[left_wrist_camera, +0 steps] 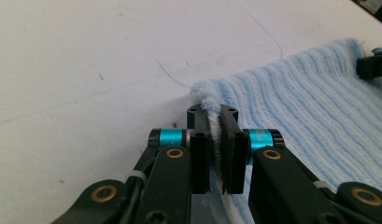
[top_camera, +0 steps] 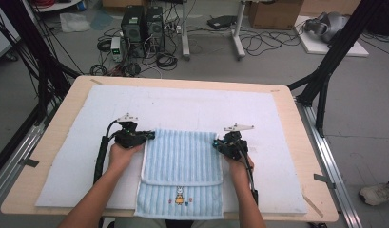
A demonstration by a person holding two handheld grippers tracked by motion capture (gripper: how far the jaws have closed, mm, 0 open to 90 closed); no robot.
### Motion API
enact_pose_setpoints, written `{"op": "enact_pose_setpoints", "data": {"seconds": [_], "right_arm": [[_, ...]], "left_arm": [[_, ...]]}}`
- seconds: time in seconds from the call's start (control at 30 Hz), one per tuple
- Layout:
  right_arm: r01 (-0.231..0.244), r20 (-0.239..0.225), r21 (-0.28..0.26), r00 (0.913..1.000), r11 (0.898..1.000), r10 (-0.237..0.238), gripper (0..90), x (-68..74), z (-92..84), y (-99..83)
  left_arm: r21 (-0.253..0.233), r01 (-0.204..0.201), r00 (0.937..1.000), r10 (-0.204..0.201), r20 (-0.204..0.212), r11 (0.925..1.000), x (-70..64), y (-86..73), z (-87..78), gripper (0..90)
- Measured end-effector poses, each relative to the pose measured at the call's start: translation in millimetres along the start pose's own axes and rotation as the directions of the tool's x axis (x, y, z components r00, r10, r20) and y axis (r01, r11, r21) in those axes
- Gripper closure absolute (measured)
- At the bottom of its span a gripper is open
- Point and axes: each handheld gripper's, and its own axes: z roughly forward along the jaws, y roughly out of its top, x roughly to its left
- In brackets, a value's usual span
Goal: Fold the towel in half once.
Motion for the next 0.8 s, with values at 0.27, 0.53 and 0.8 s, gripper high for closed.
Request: {"op": "enact_pose_setpoints", "data": {"seconds": [0.27, 0.53, 0.8], "right_arm": [[0.009, 0.05, -0.019, 0.9987, 1.0, -0.008, 85.9, -8.8, 11.6, 20.1], [-0.005, 0.069, -0.06, 0.9976, 0.998, 0.009, 85.9, -18.5, 24.4, 39.2], [-0.012, 0.118, -0.119, 0.9927, 0.993, 0.026, 85.8, -21.7, 31.6, 50.6]], "left_arm": [[-0.035, -0.013, 0.9998, 0.012, -0.015, 0.9993, 11.2, 13.7, 14.3, 83.8], [-0.074, -0.007, 0.9996, 0.005, -0.028, 0.9972, 22.4, 27.6, 21.3, 83.5], [-0.127, -0.032, 0.9987, 0.027, -0.043, 0.9913, 27.3, 42.5, 27.9, 82.9]]}}
